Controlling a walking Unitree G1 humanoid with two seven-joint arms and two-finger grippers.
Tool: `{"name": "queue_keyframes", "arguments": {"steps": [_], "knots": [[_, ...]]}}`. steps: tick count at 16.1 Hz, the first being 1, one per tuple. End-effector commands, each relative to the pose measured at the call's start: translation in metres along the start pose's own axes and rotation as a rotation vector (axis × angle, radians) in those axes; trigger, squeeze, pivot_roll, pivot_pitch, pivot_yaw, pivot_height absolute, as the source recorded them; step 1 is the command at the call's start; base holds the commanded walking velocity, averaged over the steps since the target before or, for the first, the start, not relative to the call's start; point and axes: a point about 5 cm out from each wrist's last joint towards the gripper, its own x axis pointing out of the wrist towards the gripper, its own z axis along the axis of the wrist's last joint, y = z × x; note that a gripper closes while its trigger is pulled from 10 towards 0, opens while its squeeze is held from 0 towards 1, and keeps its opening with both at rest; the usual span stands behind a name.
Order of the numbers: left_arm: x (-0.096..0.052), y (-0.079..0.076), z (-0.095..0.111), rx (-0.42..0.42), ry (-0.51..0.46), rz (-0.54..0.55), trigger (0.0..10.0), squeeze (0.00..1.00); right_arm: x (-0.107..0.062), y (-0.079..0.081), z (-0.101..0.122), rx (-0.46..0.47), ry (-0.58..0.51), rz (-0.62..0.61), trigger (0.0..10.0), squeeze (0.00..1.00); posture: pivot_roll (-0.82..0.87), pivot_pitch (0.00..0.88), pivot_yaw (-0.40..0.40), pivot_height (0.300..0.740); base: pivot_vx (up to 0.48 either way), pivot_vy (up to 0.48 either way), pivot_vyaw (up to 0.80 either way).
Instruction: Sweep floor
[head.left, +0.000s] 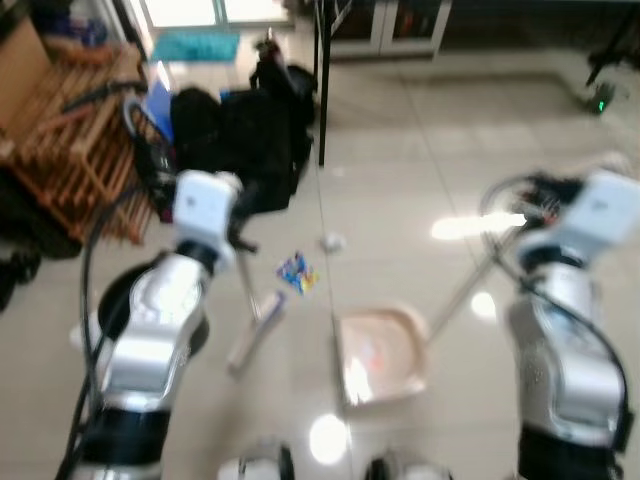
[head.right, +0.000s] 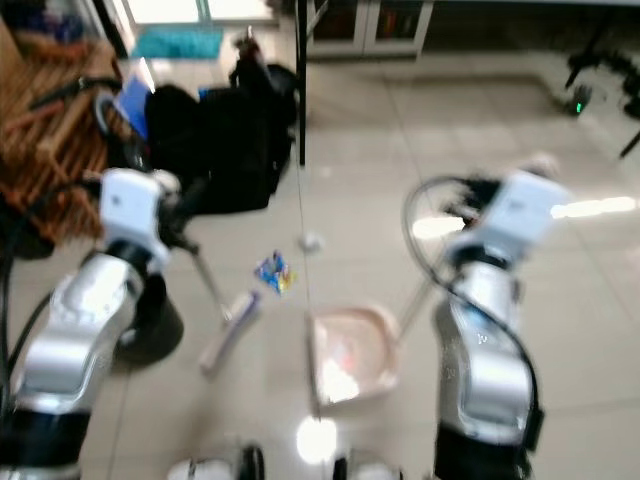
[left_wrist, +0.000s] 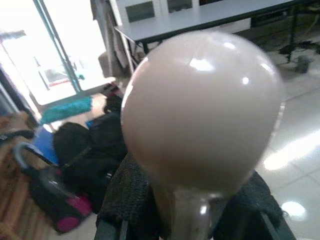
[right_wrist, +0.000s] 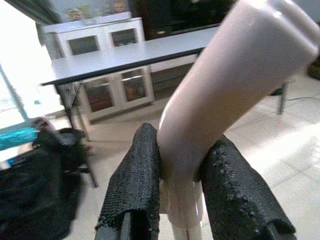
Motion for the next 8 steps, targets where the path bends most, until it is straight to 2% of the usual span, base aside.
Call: {"name": "queue_keyframes", "arguments": {"steps": [1, 5, 7, 8], "knots": [[0.0023, -0.0022, 0.0094, 0.022, -0.045, -0.007, 10.0, 0.0, 0.0008, -0.0026, 0.0121, 0.026, -0.067, -0.006, 10.0, 0.0, -0.03, 0.146, 0.022, 0.74, 0.409, 0.0, 0.0], [0.004, -0.0019, 0.0098, 0.024, -0.053, -0.005, 10.0, 0.0, 0.002, -0.0008, 0.0132, -0.008, -0.079, 0.008, 10.0, 0.0, -0.03, 0.148, 0.023, 0.74, 0.409, 0.0, 0.0], [0.0051, -0.0018, 0.0103, 0.024, -0.057, -0.001, 10.0, 0.0, 0.0024, -0.0002, 0.0134, -0.006, -0.082, 0.01, 10.0, 0.0, -0.03, 0.151, 0.022, 0.74, 0.407, 0.0, 0.53], [0.0059, -0.0017, 0.0104, 0.025, -0.059, 0.002, 10.0, 0.0, 0.0027, -0.0002, 0.0135, 0.005, -0.085, 0.007, 10.0, 0.0, -0.03, 0.154, 0.021, 0.74, 0.412, 0.0, 0.0]]}}
